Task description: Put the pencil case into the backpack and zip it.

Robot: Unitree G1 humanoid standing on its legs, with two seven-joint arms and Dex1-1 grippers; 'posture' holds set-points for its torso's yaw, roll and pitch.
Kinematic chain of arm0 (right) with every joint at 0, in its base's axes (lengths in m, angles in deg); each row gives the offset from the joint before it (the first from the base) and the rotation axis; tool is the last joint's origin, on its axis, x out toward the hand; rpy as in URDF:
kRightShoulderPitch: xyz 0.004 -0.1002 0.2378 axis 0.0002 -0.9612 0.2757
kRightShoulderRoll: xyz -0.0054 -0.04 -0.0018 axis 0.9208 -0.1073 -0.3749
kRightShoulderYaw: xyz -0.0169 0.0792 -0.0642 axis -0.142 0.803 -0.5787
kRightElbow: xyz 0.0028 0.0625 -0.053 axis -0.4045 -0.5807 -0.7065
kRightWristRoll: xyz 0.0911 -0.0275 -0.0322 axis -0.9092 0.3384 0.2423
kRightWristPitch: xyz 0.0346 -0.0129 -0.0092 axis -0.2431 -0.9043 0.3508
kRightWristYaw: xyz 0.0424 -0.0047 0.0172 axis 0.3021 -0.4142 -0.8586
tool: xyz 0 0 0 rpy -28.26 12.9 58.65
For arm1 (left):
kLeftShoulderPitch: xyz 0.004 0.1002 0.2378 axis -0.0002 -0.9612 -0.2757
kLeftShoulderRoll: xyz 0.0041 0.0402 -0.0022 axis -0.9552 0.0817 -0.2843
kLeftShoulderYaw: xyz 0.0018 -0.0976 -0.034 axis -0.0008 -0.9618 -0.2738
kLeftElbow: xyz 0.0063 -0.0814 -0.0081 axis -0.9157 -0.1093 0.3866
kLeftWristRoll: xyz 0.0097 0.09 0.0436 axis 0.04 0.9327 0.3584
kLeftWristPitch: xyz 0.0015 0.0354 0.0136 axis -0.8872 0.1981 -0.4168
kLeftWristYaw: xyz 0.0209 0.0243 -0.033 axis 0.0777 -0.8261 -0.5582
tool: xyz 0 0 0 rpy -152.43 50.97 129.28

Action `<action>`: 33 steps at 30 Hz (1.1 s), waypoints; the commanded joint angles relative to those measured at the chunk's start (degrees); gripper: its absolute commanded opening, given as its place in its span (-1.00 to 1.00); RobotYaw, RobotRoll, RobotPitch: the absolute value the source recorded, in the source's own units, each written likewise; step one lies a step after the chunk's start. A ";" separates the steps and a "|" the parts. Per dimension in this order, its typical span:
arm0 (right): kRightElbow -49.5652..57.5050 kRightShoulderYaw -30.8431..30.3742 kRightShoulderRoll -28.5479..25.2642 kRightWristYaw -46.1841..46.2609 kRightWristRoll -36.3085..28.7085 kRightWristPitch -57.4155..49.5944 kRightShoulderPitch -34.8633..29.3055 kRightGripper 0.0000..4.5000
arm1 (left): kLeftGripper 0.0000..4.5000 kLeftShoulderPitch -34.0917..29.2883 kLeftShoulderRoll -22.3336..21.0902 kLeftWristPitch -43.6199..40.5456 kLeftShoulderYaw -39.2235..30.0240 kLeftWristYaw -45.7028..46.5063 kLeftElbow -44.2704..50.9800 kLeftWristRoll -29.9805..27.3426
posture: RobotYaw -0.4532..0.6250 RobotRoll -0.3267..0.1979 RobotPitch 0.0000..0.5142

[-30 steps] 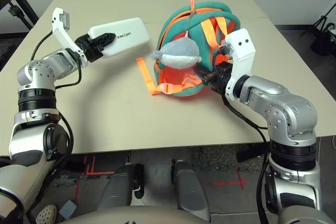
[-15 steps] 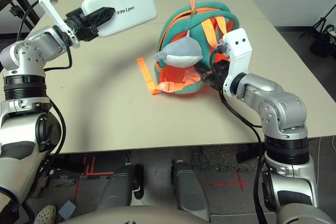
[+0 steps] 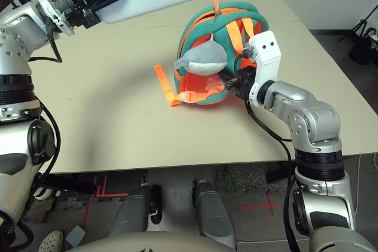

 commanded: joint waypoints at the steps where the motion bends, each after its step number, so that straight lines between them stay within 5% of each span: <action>1: -2.07 -1.44 0.43 -0.02 0.95 -1.24 -1.00 -0.80 | -0.46 0.19 -0.48 -1.82 -0.19 -1.57 2.68 -2.25 | -0.45 0.25 -0.44; 7: -2.65 -1.52 0.42 -0.03 1.33 -0.88 -0.92 -0.80 | -0.46 -2.02 -0.88 -4.79 1.99 -2.17 5.65 -2.27 | -0.46 0.25 -0.44; 33: -3.17 -1.83 0.70 -0.03 2.32 -0.42 0.06 -0.80 | -0.46 -5.57 -5.84 4.93 15.69 -11.71 2.55 11.40 | -0.46 0.25 -0.43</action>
